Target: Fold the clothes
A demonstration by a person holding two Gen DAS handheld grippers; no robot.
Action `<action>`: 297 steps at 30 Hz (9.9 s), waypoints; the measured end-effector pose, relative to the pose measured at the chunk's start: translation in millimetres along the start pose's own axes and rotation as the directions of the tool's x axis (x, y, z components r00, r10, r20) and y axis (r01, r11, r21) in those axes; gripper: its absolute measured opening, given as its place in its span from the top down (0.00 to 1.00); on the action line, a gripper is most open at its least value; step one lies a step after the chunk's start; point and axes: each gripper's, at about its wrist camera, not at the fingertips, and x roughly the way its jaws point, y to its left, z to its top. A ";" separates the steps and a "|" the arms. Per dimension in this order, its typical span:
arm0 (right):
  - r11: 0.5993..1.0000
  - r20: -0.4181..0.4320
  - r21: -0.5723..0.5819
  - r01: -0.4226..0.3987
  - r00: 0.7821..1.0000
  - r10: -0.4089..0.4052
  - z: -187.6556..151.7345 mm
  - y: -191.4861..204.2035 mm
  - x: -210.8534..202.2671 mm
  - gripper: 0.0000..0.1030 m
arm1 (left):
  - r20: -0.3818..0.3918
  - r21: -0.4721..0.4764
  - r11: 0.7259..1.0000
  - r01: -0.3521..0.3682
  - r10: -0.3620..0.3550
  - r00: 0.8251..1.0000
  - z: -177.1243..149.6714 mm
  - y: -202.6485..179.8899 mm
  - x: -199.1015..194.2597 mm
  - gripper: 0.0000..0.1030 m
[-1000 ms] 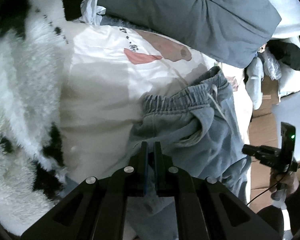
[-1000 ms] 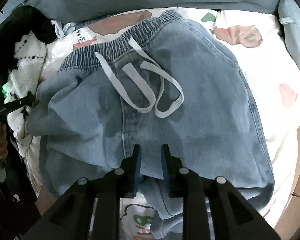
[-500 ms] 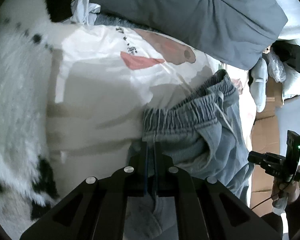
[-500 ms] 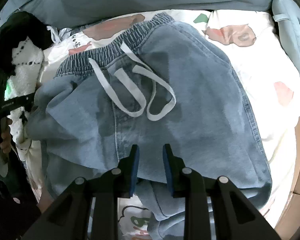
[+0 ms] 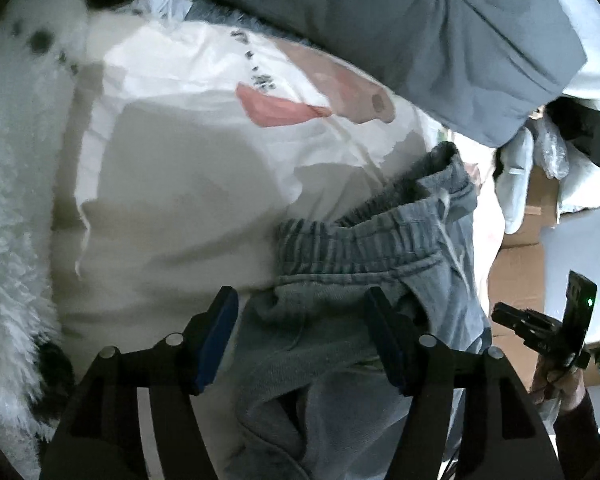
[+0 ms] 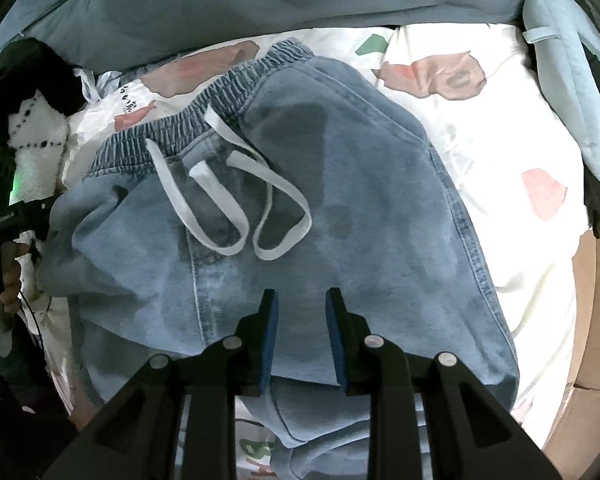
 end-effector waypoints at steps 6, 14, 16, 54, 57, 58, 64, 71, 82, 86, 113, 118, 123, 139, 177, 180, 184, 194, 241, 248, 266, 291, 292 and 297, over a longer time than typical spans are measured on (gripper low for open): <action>1.000 -0.007 0.005 0.008 1.000 -0.008 -6.3 -2.9 2.7 0.78 | -0.041 -0.013 1.000 0.028 -0.029 0.999 1.3 3.3 13.8 0.48; 1.000 0.011 0.000 0.029 1.000 -0.029 5.4 -12.5 0.4 0.78 | -0.103 -0.003 1.000 0.022 -0.022 0.994 3.7 -0.9 37.5 0.57; 0.999 0.018 -0.002 0.036 0.999 -0.036 10.3 -15.6 -0.5 0.78 | -0.103 0.013 1.000 0.003 -0.002 0.995 3.8 -2.6 37.0 0.65; 0.970 -0.017 -0.238 0.051 0.998 -0.056 188.5 -18.5 86.5 0.69 | 0.037 0.122 0.972 -0.199 0.196 0.980 43.6 4.7 -14.4 0.89; 0.965 -0.027 -0.258 0.054 0.998 -0.063 194.2 -19.6 92.8 0.62 | 0.027 0.123 0.972 -0.199 0.197 0.980 44.2 6.0 -11.9 0.89; 0.962 -0.030 -0.266 0.054 0.997 -0.064 196.7 -19.6 95.4 0.60 | 0.024 0.123 0.972 -0.199 0.198 0.980 44.9 6.1 -10.6 0.89; 0.942 -0.059 -0.334 0.042 0.996 -0.065 203.4 -14.4 114.7 0.60 | -0.008 0.132 0.972 -0.194 0.197 0.980 44.6 6.5 -4.4 0.89; 0.921 -0.049 -0.388 0.044 0.996 -0.068 197.1 -6.0 112.1 0.85 | -0.005 0.172 0.966 -0.194 0.198 0.980 46.9 0.7 -9.3 0.90; 0.928 0.152 -0.325 0.183 0.978 -0.140 194.5 -8.6 45.0 0.90 | 0.169 0.233 0.939 -0.252 0.216 0.962 77.1 -31.4 -44.0 0.91; 0.930 0.195 -0.296 0.218 0.967 -0.164 211.9 -4.7 32.5 0.90 | 0.198 0.219 0.940 -0.261 0.220 0.955 88.7 -31.7 -45.4 0.91; 0.948 0.118 -0.182 0.260 0.963 -0.241 278.9 -14.6 96.4 0.84 | 0.176 0.097 0.946 -0.311 0.291 0.940 145.9 8.3 10.2 0.87; 0.956 0.073 -0.183 0.229 0.973 -0.219 280.6 -25.4 103.0 0.68 | 0.141 0.059 0.946 -0.319 0.308 0.941 146.8 4.9 4.9 0.70; 0.977 0.105 -0.137 0.164 0.983 -0.150 262.0 -46.9 56.0 0.48 | 0.175 -0.025 0.920 -0.390 0.389 0.905 139.0 -1.8 -17.0 0.42; 0.987 0.091 0.035 0.160 0.983 -0.163 91.3 -130.3 -46.9 0.48 | 0.147 0.216 0.909 -0.357 0.331 0.932 140.9 -108.6 -12.4 0.42; 0.593 0.054 0.798 0.110 0.966 -0.252 -366.8 -254.4 -163.9 0.48 | -0.134 0.692 0.696 -0.193 0.386 0.913 220.2 -509.8 78.3 0.42; 0.593 0.063 0.799 0.098 0.968 -0.244 -387.0 -251.8 -156.9 0.48 | -0.145 0.677 0.711 -0.193 0.386 0.911 202.8 -529.2 83.9 0.42; 0.555 0.104 0.830 0.050 0.965 -0.243 -413.8 -252.1 -145.8 0.48 | -0.131 0.708 0.677 -0.200 0.405 0.905 173.7 -552.8 97.4 0.42; 0.469 0.180 0.882 -0.041 0.950 -0.257 -458.3 -232.8 -114.4 0.48 | -0.143 0.735 0.658 -0.167 0.390 0.910 116.0 -558.9 144.1 0.42; 0.161 0.355 0.929 -0.334 0.926 -0.126 -524.5 -257.3 -30.7 0.61 | -0.361 0.658 0.744 -0.116 0.447 0.818 34.0 -469.7 263.8 0.42; 0.217 0.348 0.928 -0.302 0.912 -0.217 -528.2 -256.2 -72.5 0.86 | -0.371 0.661 0.742 -0.116 0.457 0.808 25.2 -473.4 273.7 0.42; 0.153 0.148 0.985 -0.085 0.869 -0.471 -561.3 -280.1 -158.8 0.88 | -0.365 0.663 0.739 -0.121 0.460 0.809 19.9 -482.7 280.9 0.42; 0.160 0.018 0.984 0.081 0.843 -0.538 -533.6 -323.1 -146.4 0.89 | -0.449 0.500 0.860 -0.104 0.360 0.818 24.0 -484.7 306.5 0.42; 0.162 0.019 0.983 0.081 0.842 -0.539 -533.6 -323.0 -146.7 0.89 | -0.454 0.484 0.868 -0.110 0.356 0.816 21.1 -483.1 307.6 0.42; 0.171 0.033 0.983 0.071 0.843 -0.537 -537.0 -321.3 -147.4 0.89 | -0.454 0.447 0.883 -0.141 0.359 0.815 11.5 -476.8 315.1 0.43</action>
